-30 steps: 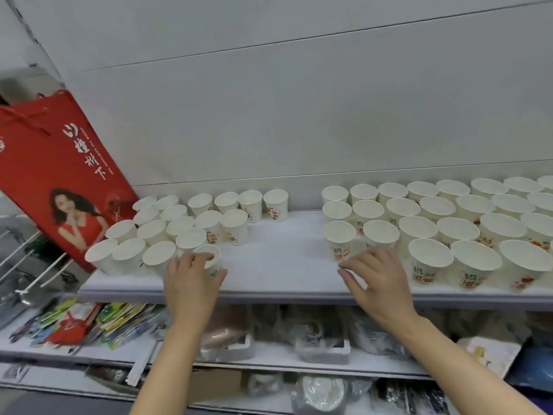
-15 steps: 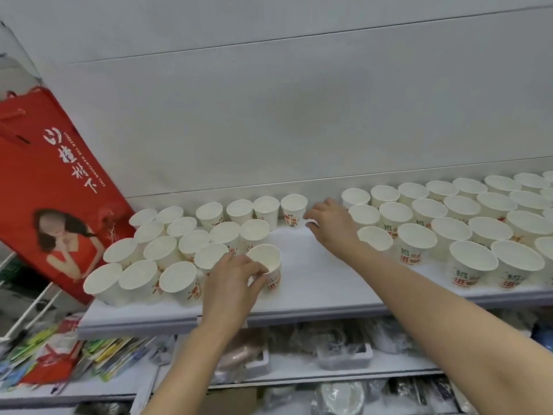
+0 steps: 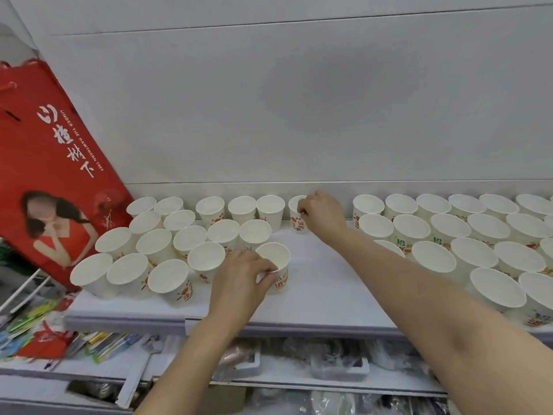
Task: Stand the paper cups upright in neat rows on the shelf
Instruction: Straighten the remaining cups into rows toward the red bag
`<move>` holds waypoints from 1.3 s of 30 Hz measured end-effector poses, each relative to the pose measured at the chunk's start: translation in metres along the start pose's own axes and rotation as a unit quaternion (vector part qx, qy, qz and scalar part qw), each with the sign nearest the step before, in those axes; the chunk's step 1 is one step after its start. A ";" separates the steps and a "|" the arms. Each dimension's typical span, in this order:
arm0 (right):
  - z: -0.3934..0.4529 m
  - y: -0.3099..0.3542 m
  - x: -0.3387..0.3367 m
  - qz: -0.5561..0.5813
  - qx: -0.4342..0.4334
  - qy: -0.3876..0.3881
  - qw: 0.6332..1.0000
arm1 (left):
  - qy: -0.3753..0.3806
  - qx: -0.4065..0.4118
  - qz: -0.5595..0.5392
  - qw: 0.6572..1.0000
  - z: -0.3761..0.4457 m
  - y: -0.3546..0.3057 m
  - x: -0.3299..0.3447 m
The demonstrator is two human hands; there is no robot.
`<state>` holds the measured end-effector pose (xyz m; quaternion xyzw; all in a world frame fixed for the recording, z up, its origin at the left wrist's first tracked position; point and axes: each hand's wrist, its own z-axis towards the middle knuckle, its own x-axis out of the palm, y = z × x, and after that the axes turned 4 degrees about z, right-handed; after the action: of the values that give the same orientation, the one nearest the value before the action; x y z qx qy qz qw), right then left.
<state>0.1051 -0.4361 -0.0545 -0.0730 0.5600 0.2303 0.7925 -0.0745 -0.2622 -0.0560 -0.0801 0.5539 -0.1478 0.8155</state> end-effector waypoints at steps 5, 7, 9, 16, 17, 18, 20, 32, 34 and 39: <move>-0.002 -0.027 -0.016 -0.036 0.016 -0.001 0.999 | -0.007 0.002 -0.010 1.000 0.017 -0.015 0.012; -0.005 -0.034 -0.020 -0.053 0.020 0.004 0.998 | 0.000 0.000 -0.012 1.000 0.024 -0.022 0.017; -0.008 -0.039 -0.022 -0.062 0.032 0.004 0.998 | 0.005 0.002 -0.014 1.000 0.031 -0.029 0.022; -0.022 -0.057 -0.024 -0.104 0.032 -0.001 0.994 | 0.017 0.011 -0.031 0.999 0.048 -0.047 0.034; -0.021 -0.059 -0.025 -0.102 0.033 0.004 0.994 | 0.020 0.011 -0.028 0.999 0.050 -0.049 0.035; -0.021 -0.062 -0.025 -0.104 0.035 0.009 0.994 | 0.024 0.010 -0.023 0.999 0.053 -0.050 0.036; -0.019 -0.064 -0.026 -0.102 0.033 0.017 0.994 | 0.031 0.003 -0.014 0.999 0.063 -0.051 0.039; -0.020 -0.074 -0.024 -0.066 0.024 0.013 0.997 | 0.061 -0.036 0.043 0.997 0.139 -0.048 0.072; -0.021 -0.074 -0.024 -0.069 0.028 0.014 0.997 | 0.066 -0.024 0.047 0.996 0.145 -0.046 0.075; -0.019 -0.071 -0.021 -0.061 0.041 0.017 0.997 | 0.064 -0.001 0.055 0.996 0.148 -0.042 0.077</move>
<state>0.1147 -0.5116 -0.0524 -0.0782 0.5765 0.1569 0.7981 0.0832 -0.3325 -0.0560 -0.0409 0.6086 -0.1074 0.7851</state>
